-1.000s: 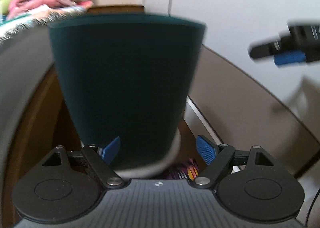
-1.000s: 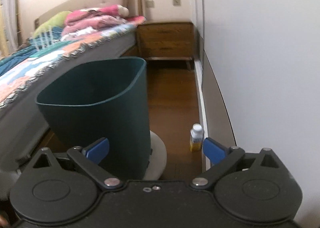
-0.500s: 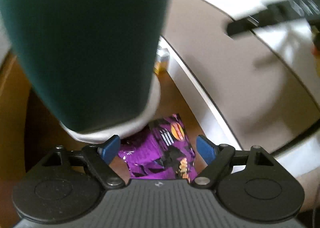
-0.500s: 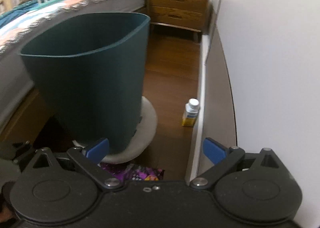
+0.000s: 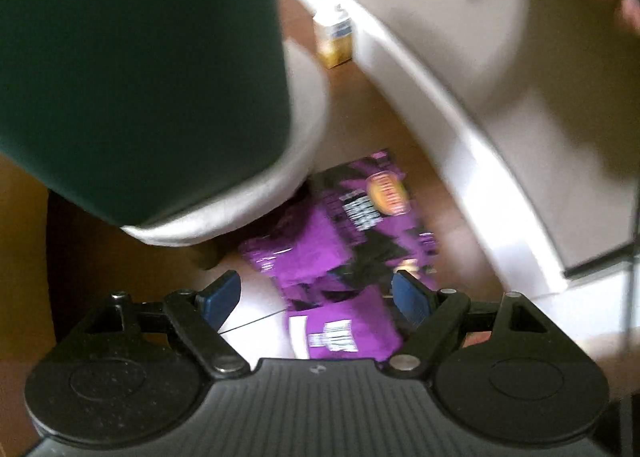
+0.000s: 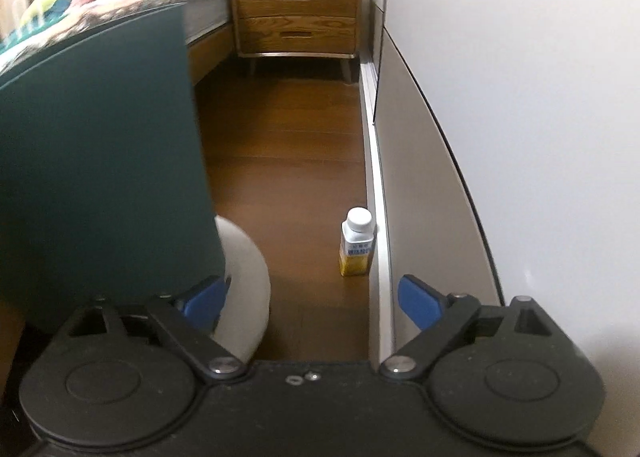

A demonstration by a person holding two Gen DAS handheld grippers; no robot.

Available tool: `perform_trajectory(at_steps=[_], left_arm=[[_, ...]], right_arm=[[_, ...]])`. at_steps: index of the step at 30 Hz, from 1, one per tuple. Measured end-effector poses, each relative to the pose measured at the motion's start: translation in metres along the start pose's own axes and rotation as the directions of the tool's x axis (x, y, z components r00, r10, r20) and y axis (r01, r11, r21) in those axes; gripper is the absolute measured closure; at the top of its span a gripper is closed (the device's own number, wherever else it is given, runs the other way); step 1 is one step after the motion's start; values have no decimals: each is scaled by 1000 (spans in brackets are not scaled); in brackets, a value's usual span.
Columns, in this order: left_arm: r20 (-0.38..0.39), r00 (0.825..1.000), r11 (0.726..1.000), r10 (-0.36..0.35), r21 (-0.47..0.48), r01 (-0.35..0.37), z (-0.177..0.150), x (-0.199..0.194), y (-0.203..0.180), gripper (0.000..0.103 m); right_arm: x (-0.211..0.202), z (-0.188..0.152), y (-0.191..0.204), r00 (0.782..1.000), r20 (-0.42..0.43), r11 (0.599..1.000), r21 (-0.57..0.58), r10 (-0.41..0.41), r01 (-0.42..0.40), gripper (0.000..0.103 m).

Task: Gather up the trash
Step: 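Move left tool down to the purple chip bags while right tool approaches the bottle, then grasp the purple chip bags with left tool while right tool grasps the white bottle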

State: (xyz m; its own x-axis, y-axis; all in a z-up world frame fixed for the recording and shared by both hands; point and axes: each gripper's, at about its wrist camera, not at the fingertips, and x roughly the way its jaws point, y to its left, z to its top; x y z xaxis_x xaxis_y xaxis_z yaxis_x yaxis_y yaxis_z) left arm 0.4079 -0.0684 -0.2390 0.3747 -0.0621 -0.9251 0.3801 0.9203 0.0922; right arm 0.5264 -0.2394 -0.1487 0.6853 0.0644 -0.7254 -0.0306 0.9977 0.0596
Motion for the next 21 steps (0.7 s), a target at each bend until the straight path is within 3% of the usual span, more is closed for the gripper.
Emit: perform_trajectory(at_steps=[5,12,15,21], left_arm=[[-36,999,996,17,-84,-20,-9,45,4,20],[-89,992,987,-90,-139,77,-16,93,-14,20],[-104,985,974,-139,-192,117,-17,115,-19,20],[-153,976,953,-153,-285,104,-15,155,-13,20]], right_arm=[[44,24,-13,999,-37,992,124,17,-12,12],[111,55,-22,988,-152,975,221,-2,36,15],[132,59,-24,986,-169,970,239,-2,43,15],[177,62,-26,976,-216,974,212,-26,73,15]])
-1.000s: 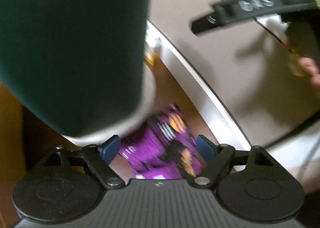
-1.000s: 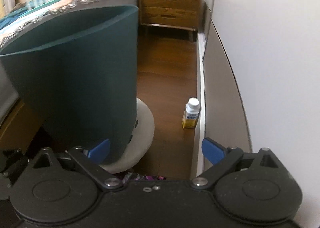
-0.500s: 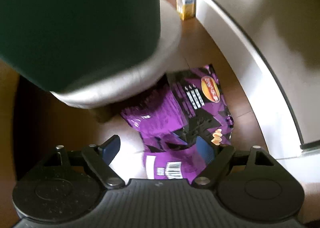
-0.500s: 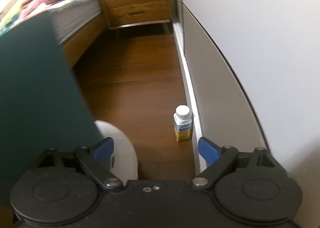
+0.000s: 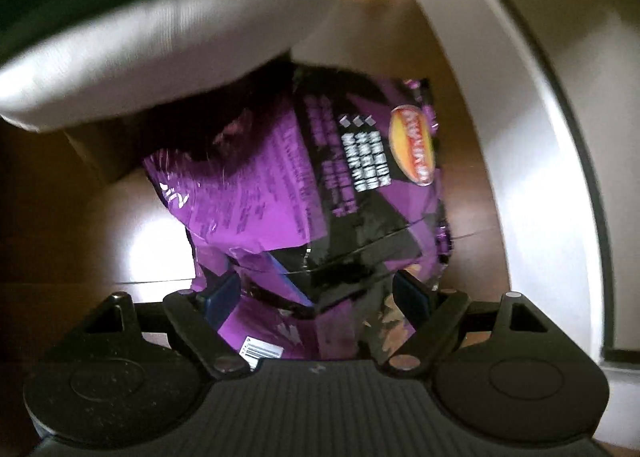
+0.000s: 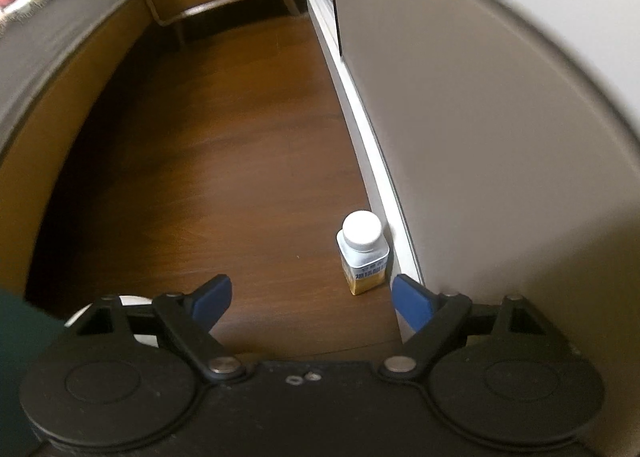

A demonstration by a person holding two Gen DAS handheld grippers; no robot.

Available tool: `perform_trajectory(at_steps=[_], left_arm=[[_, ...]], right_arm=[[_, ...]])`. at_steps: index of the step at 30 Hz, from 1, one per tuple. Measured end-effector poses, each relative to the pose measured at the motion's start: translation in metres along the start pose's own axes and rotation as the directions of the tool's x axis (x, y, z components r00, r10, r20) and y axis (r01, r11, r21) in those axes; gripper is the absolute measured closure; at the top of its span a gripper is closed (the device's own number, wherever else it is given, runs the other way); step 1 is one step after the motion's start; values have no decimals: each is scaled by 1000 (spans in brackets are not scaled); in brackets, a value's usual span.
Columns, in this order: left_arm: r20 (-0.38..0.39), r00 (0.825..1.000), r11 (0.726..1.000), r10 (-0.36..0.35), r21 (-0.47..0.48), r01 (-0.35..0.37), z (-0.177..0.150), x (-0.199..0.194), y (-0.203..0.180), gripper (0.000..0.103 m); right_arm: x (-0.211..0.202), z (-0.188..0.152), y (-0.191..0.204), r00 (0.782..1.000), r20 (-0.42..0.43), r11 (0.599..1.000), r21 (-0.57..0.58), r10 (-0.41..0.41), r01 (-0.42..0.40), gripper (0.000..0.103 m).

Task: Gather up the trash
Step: 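Grasp the purple chip bags with left tool while right tool grasps the white bottle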

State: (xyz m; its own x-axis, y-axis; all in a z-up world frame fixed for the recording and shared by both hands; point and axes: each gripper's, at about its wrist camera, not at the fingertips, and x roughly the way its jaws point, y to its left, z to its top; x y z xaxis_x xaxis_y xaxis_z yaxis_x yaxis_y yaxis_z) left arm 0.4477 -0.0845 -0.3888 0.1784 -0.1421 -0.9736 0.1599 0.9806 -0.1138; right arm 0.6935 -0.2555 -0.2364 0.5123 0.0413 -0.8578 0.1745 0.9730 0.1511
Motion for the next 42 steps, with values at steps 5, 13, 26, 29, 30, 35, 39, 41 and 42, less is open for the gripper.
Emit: perform_trajectory(at_steps=[5,13,26,29,30,35,39,41,42], left_arm=[[-48,999,999,-17,29,19,5,18,-1,22],[-90,996,998,-22,50,26,10,18,-2,76],[-82,996,993,-33,109,41,11,-39,10,98],[-77,997,995,-31,97,38,14,-45,18,99],[-75,997,995,-33,96,40,14,-46,19,99],[-79,996,994,-44,101,52,14,-50,19,99],[-76,996,992,-47,115,56,13,-45,23,99],[-74,996,992,-45,118,54,14,-44,23,99],[-74,996,992,-47,116,55,15,-42,25,99]], right_arm=[[30,4,2,999,-22,999,-31,-30,30,16],[53,18,6,998,-34,998,-30,-49,48,18],[96,38,17,986,-89,973,-197,-141,122,37],[109,32,23,975,-98,951,-258,-202,171,42],[111,30,24,973,-92,945,-271,-213,181,43],[118,15,33,957,-4,897,-349,-292,272,46],[124,8,30,942,14,875,-367,-334,316,61],[120,6,28,949,20,880,-369,-315,300,64],[118,5,27,953,12,888,-361,-302,286,64]])
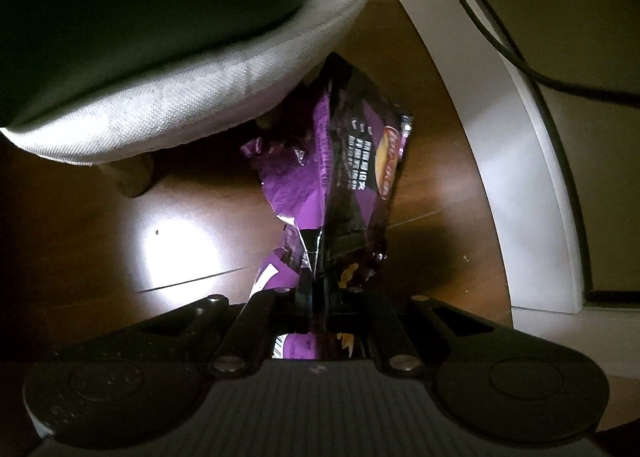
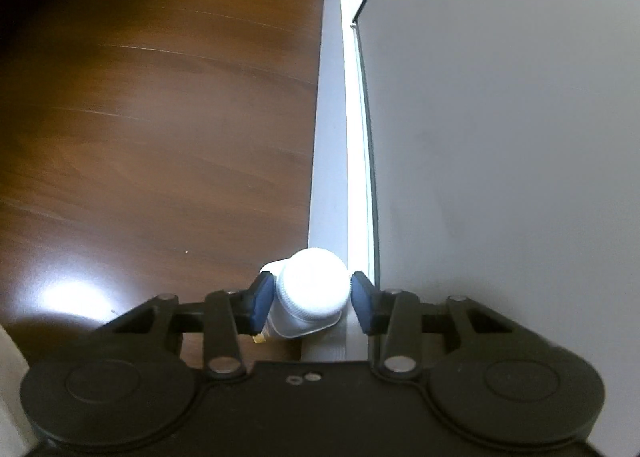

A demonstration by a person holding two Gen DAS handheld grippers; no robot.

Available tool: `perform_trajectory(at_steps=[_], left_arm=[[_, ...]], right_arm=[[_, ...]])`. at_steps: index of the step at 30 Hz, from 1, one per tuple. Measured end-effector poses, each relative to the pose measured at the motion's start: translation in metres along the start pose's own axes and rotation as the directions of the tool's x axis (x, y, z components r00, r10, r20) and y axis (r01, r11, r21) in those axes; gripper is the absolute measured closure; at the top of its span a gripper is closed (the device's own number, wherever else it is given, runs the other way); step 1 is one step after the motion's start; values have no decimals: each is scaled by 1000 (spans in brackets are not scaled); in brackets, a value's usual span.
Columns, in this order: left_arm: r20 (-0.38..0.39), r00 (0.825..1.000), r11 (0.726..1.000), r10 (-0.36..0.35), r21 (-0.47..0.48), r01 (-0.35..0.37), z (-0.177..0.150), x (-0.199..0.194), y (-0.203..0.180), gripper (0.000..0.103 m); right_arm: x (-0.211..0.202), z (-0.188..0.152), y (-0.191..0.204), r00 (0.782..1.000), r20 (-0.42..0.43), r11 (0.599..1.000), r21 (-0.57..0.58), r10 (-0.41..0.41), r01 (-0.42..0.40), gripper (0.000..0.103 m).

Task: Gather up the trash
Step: 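Grasp the purple chip bags with left tool while right tool grasps the white bottle, then lift the chip bags and bottle with both tools over the wastebasket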

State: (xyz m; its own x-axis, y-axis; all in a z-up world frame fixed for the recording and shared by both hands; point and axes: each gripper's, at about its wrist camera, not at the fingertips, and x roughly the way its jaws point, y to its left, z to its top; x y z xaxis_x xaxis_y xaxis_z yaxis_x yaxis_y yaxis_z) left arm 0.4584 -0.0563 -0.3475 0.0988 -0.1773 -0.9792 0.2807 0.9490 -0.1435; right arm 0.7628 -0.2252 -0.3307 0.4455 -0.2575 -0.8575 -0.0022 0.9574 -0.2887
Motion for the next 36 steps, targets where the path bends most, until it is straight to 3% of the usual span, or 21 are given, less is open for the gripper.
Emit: perform_trajectory(at_steps=[9,19,28,36], left_arm=[[-2,1000,1000,-2,26,2,-2,-15,-1,100],[-10,1000,999,-22,33,22,-10,-70,4,100],[84,989,986,-122,126,111,-14,-162,-6,100],[232,951,960,-203,239,147,-14,-264,-23,100]], right_arm=[[-43,-27,-5,997,68,997,63,47,-52,64],[-132,-37,-28,989,126,988,125,75,-91,64],[-248,-22,-51,968,244,987,138,51,-87,64],[-349,-1,-72,945,327,993,101,20,-56,64]])
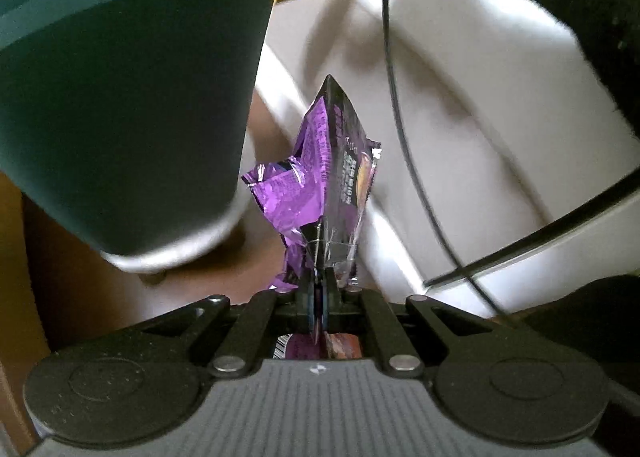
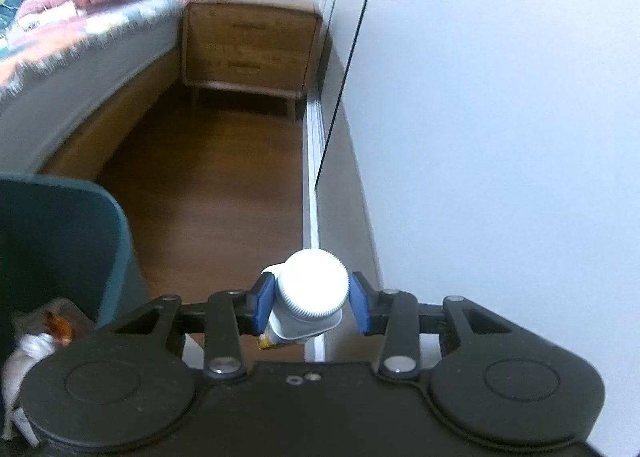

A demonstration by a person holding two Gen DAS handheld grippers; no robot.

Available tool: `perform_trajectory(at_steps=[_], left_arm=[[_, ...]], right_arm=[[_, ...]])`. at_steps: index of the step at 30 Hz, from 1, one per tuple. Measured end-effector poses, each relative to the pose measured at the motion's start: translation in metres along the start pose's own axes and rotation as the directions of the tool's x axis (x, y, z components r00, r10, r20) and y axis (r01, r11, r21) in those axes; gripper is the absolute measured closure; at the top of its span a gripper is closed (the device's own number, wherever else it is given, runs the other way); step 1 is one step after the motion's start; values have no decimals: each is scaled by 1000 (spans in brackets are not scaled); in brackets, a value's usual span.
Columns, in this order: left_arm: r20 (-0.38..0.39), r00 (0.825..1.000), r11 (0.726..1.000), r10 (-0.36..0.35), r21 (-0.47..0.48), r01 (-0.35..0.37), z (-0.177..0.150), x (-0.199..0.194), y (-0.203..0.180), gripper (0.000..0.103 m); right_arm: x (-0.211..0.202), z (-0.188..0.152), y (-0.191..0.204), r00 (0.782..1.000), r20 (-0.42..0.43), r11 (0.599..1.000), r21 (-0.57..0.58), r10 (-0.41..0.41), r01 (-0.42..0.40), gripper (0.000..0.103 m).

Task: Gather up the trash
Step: 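Lift the chip bags and bottle with both tools over the wastebasket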

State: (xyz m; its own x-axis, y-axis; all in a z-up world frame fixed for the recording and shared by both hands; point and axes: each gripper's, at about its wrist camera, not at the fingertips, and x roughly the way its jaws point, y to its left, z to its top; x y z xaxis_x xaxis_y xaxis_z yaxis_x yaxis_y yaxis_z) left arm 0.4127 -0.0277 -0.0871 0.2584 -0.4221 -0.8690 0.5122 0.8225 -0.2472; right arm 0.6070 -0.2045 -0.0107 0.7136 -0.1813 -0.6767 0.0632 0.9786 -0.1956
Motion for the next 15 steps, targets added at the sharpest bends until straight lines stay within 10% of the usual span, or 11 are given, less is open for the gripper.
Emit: perform_trajectory(at_steps=[7,15], left_arm=[[202,976,997,-75,48,67,31,-104,-4,100],[416,908,999,-48,20,44,68,-212,7,100]], right_arm=[[-83,45,-16,995,100,999,-35,-21,25,64],[-149,88,-15,969,241,989,-116,-59,89,64]])
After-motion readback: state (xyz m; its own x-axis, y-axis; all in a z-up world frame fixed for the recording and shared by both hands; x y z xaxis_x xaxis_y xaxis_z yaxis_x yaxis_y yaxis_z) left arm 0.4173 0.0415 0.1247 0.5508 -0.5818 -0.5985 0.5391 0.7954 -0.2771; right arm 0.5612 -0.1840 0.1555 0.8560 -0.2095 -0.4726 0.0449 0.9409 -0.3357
